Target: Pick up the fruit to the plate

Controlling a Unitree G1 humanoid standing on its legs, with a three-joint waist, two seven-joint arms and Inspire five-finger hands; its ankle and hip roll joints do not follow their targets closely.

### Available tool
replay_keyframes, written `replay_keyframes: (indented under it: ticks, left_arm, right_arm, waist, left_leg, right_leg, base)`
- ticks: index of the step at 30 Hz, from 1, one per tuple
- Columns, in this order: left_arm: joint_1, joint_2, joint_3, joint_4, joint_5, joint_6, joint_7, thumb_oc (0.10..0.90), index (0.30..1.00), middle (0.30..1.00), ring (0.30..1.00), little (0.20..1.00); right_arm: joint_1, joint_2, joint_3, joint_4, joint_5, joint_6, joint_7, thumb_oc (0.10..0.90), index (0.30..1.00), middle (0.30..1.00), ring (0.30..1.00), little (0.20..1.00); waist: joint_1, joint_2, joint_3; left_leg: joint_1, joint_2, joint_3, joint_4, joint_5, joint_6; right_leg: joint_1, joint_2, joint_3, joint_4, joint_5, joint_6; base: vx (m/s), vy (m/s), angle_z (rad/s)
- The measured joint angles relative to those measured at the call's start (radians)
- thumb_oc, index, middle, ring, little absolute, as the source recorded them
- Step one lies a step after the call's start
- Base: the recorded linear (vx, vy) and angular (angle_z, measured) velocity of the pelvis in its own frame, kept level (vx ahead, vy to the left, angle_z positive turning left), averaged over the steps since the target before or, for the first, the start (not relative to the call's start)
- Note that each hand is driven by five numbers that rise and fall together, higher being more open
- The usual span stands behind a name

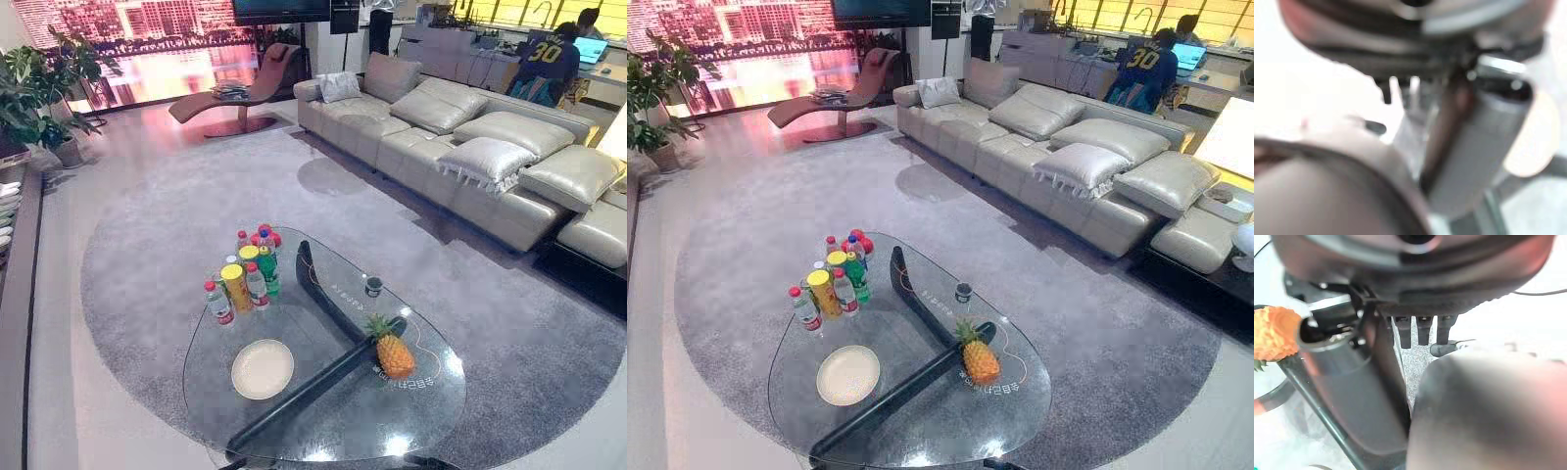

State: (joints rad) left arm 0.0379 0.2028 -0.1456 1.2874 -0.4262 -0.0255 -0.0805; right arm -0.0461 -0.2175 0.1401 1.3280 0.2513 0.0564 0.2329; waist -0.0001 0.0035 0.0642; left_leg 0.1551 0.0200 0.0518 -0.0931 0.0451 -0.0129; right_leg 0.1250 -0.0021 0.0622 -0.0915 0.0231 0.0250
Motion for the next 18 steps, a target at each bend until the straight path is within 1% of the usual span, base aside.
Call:
replay_keyframes:
  ticks: [18]
  left_arm:
    - [0.001,-0.001,0.0,0.0,0.0,-0.006,-0.012,0.8,0.9,0.9,0.9,0.9]
  right_arm:
    - [-0.002,0.0,0.0,0.0,-0.009,0.004,-0.001,0.8,0.9,0.9,0.9,0.9]
  waist:
    - [0.001,0.004,0.003]
  left_leg:
    - [0.0,0.0,0.0,0.0,0.0,0.0]
  right_leg:
    - [-0.001,0.0,0.001,0.0,0.0,0.0]
  base:
    - [0.01,-0.001,-0.03]
